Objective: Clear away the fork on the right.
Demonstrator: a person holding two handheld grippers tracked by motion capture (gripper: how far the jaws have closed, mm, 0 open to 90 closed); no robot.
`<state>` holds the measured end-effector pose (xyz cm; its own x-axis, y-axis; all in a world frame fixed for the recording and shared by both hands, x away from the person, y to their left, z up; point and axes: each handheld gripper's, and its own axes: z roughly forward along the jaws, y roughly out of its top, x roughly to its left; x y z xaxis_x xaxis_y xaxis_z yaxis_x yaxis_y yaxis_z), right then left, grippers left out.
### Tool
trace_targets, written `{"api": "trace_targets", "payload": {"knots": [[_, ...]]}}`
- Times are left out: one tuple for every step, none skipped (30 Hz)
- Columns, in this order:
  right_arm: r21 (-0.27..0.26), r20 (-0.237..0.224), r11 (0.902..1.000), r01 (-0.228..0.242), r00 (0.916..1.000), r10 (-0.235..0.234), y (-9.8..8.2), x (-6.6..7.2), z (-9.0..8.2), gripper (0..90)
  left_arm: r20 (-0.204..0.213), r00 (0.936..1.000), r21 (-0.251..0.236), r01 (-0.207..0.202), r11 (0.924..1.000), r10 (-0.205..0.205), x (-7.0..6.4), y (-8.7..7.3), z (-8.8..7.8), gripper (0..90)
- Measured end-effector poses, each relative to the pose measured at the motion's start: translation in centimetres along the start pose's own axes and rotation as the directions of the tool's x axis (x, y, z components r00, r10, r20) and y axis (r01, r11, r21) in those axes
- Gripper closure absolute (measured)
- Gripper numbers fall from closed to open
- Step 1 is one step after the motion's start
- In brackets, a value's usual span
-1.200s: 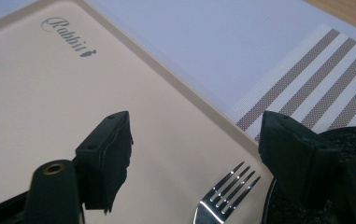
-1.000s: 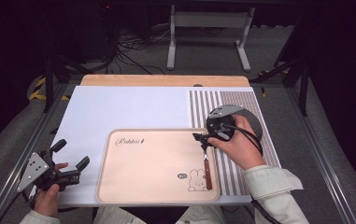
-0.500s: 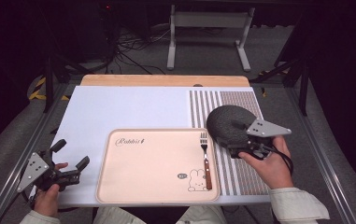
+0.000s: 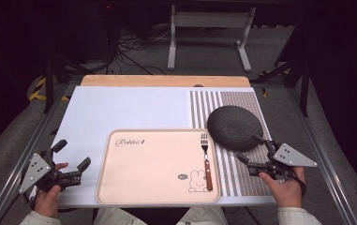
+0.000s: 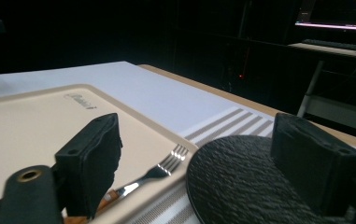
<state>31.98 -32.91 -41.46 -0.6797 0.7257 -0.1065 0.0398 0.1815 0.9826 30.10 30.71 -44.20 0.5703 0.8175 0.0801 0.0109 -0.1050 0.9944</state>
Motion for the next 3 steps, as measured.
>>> {"api": "trace_targets", "payload": {"knots": [[0.009,-0.011,0.9999,-0.006,0.9999,0.006,-0.71,-0.11,-0.09,14.8,-0.001,1.0000,0.004,-0.008,1.0000,0.008,-0.07,0.01,0.08,0.5],[0.009,-0.011,0.9999,-0.006,0.9999,0.006,-0.71,-0.11,-0.09,14.8,-0.001,1.0000,0.004,-0.008,1.0000,0.008,-0.07,0.01,0.08,0.5],[0.012,-0.015,0.9998,-0.013,0.9998,0.013,-1.06,-0.15,-0.10,14.8,-0.003,1.0000,0.005,-0.009,1.0000,0.009,-0.13,0.00,0.15,0.5]]}}
